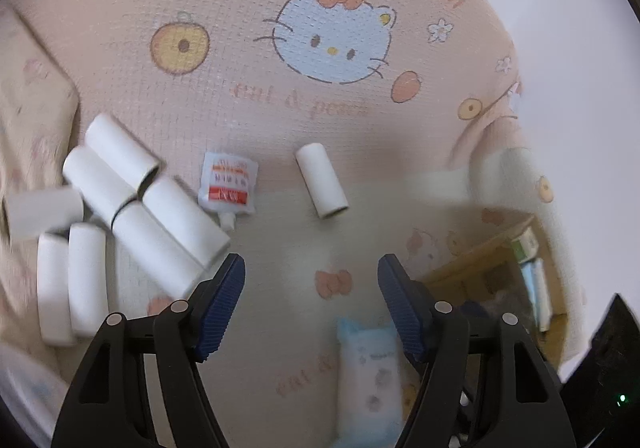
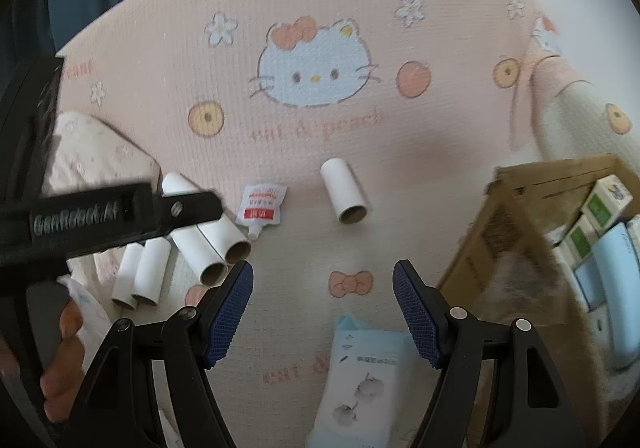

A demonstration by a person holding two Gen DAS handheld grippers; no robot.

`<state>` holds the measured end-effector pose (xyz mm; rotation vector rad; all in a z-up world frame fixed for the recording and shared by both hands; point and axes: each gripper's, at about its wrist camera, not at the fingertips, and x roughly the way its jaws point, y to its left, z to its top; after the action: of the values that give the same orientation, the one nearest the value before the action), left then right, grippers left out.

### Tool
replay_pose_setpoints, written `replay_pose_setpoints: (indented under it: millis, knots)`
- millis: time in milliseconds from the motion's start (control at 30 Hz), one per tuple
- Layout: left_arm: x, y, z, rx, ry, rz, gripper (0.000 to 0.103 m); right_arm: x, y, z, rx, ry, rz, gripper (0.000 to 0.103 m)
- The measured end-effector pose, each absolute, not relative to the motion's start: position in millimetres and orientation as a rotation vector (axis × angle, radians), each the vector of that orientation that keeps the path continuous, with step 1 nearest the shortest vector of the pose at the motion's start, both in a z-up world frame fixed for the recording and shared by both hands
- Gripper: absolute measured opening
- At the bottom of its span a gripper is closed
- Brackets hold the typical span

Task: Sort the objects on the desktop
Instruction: 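Move the right tool to the standing white paper tube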

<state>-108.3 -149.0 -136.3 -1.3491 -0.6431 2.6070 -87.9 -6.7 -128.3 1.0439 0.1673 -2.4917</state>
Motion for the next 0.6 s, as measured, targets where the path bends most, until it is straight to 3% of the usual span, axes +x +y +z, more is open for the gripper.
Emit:
replay_pose_setpoints:
  millis: [233, 467, 600]
  knots:
    - [-152, -138, -160, -1.334, -0.505, 2.544, 0.073, -130, -19, -141, 1.119, 0.227, -2.489, 0.071]
    - [-190, -152, -192, -1.297, -0.840, 2.339, 0.073, -173, -25, -160, 1.155, 0.281, -2.432, 0.071]
    - [-213, -161, -223, -1.357, -0.996, 2.225, 0.073, -203, -19, -175, 1.256, 0.102, -2.375, 0.071]
